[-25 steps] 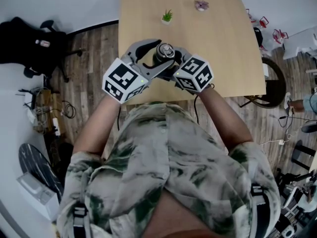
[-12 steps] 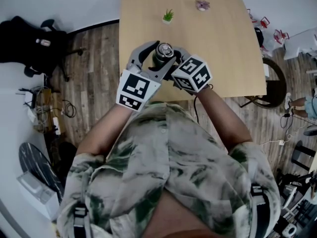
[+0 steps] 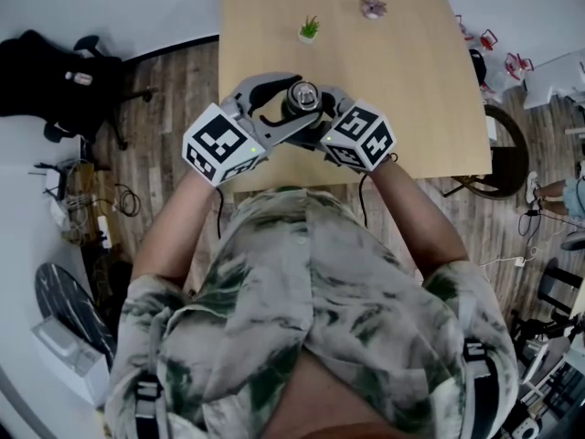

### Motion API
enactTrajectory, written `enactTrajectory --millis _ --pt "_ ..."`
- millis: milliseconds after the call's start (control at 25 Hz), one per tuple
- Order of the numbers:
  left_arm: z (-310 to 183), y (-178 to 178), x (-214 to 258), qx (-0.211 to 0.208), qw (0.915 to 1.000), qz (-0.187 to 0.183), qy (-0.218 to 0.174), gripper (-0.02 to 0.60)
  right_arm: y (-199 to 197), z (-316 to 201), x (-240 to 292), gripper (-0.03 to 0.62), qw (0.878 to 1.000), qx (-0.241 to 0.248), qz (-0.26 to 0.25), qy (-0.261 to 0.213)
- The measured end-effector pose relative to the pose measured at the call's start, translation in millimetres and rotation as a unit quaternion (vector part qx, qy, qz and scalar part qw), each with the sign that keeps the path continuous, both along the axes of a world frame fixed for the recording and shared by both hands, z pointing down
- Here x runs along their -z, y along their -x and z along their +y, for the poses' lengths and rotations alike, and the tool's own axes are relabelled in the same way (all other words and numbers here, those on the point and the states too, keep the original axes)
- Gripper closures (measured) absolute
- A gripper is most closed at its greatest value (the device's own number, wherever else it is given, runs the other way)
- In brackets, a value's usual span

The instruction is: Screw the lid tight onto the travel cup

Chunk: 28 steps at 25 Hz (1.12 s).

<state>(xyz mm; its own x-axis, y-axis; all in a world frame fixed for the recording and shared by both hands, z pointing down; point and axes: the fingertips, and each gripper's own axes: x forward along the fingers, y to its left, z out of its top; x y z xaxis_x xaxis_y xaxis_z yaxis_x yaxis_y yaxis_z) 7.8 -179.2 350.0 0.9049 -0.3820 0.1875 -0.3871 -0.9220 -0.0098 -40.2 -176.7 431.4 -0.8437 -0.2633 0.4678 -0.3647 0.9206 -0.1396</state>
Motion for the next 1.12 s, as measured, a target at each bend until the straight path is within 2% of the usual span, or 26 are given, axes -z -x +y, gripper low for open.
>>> enactTrajectory --millis 120,240,320,480,680,800,920,1120 --pt "5.8 0.2 1.3 -0.047 0.9988 0.008 0.009 0.321 1.0 6.5 1.3 0.194 1.000 0.019 -0.004 0.002" --pt "5.8 1.4 1.3 -0.052 0.9985 0.006 0.012 0.321 1.0 7.1 1.3 0.194 1.000 0.019 -0.003 0.003" --pt "2.2 0.9 0.5 -0.026 0.9996 0.001 0.008 0.321 -0.1 3.5 -0.1 0.194 1.000 0.006 -0.003 0.007" --pt "-5.1 -0.5 2.1 0.054 0.9985 -0.003 0.004 0.319 -3.1 -5.5 -1.4 0.194 1.000 -0.023 -0.003 0.016" --pt "-8.6 -0.2 5.4 0.147 0.9891 -0.003 -0.004 0.319 -2.4 -8.1 -1.9 0.194 0.999 -0.036 0.003 0.013" --pt "-9.6 2.6 3.7 0.181 0.9834 -0.008 -0.008 0.321 -0.4 -8.9 -3.7 0.194 0.999 -0.042 0.007 0.011" --pt "-9.2 3.8 0.7 0.174 0.9847 -0.007 -0.005 0.323 0.0 -8.6 -6.1 0.194 0.999 -0.041 0.010 0.011" --pt "-4.6 -2.3 2.7 0.115 0.9934 0.000 -0.008 0.327 -4.8 -6.1 -3.7 0.194 1.000 -0.029 0.009 0.004"
